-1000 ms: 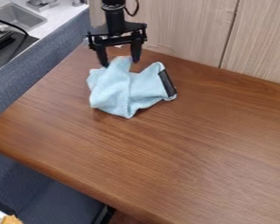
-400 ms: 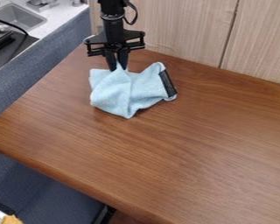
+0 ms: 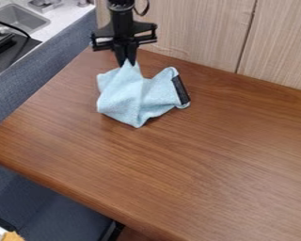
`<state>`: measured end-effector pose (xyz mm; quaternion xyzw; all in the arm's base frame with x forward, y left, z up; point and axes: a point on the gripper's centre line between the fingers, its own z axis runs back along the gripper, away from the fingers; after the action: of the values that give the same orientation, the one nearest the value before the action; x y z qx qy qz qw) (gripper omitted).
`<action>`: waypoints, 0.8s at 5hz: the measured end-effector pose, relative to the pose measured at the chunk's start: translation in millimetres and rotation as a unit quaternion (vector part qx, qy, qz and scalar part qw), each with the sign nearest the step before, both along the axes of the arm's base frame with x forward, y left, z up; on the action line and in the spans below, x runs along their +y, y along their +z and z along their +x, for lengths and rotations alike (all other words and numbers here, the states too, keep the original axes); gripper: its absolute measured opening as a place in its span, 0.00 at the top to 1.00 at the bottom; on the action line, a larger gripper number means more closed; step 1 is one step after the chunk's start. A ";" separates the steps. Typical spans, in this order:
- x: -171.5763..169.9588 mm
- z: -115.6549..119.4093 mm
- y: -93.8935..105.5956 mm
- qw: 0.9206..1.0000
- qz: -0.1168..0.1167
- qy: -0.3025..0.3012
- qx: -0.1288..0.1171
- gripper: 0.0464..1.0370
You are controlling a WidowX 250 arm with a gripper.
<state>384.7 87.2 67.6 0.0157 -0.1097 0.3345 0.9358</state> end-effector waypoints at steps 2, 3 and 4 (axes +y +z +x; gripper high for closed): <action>-36.9 -22.2 41.5 0.998 0.022 -0.035 -0.046 0.98; -51.9 -39.1 46.5 0.998 0.018 -0.046 -0.047 0.98; -74.1 -54.2 38.7 0.997 0.005 -0.074 -0.037 0.98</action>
<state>330.5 13.1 106.3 -0.0002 -0.1467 0.2640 0.9533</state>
